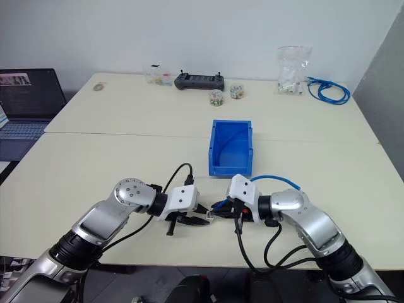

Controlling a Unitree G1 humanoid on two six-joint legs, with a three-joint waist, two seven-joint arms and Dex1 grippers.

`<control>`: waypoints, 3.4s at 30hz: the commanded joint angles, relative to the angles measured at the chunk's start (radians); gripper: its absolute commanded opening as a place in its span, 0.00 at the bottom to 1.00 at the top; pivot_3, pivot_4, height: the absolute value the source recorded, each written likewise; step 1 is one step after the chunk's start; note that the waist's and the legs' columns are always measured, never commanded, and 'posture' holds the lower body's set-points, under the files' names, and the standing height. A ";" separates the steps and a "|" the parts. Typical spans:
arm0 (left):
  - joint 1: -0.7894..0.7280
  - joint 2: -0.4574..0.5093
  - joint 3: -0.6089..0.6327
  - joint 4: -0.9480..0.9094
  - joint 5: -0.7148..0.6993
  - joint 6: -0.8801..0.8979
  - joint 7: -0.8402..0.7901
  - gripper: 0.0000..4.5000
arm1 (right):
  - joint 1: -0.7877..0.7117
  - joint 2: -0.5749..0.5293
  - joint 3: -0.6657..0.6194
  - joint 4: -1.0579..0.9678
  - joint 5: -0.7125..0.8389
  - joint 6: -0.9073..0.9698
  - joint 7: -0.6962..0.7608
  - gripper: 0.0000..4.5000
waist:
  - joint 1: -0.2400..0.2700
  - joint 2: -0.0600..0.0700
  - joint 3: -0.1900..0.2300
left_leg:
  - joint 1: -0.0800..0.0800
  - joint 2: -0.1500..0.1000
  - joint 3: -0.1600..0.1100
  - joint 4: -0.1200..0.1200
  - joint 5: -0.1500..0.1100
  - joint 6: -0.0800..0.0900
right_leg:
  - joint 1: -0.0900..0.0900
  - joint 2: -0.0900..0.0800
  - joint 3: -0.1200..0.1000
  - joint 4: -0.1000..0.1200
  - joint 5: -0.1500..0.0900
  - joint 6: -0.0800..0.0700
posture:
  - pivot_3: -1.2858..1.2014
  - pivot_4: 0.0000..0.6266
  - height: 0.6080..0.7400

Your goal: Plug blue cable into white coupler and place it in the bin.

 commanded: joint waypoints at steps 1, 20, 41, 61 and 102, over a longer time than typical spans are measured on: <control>0.025 -0.009 -0.032 0.001 0.026 0.010 -0.002 0.17 | -0.017 -0.007 0.023 0.009 -0.027 0.011 0.021 0.02 | 0.000 0.000 0.000 | 0.000 0.000 0.000 0.000 0.000 0.000 | 0.000 0.000 0.000 0.000 0.000 0.000 | 0.52 0.24 1.00; 0.031 -0.058 -0.025 -0.009 0.046 0.054 0.032 0.17 | -0.130 0.030 0.134 0.038 -0.072 0.127 0.071 0.02 | 0.001 0.004 -0.007 | 0.001 -0.001 0.000 0.001 0.000 0.000 | 0.001 0.000 0.000 0.000 0.000 0.000 | 0.52 0.24 1.00; 0.055 -0.080 -0.007 -0.008 0.073 0.059 0.057 0.17 | -0.077 0.078 0.174 0.161 -0.131 0.101 0.119 0.02 | -0.003 0.011 -0.032 | 0.017 0.000 0.000 -0.004 -0.002 0.002 | 0.016 0.000 0.001 -0.003 -0.003 0.002 | 0.52 0.24 1.00; 0.215 0.001 0.352 -0.135 -0.160 0.178 0.145 0.94 | -0.226 0.116 -0.306 0.027 0.178 0.358 -0.041 0.01 | -0.008 0.010 -0.015 | 0.000 0.000 -0.001 -0.001 -0.001 0.002 | -0.002 0.000 0.000 0.002 -0.002 0.000 | 0.52 0.24 1.00; 0.071 -0.016 0.444 0.062 -0.169 0.034 0.271 1.00 | -0.695 0.138 -0.345 0.788 -0.133 -0.045 0.149 0.99 | -0.024 0.010 -0.014 | -0.015 0.000 0.007 0.002 0.001 -0.002 | -0.024 -0.002 0.006 0.017 0.002 -0.007 | 0.52 0.24 1.00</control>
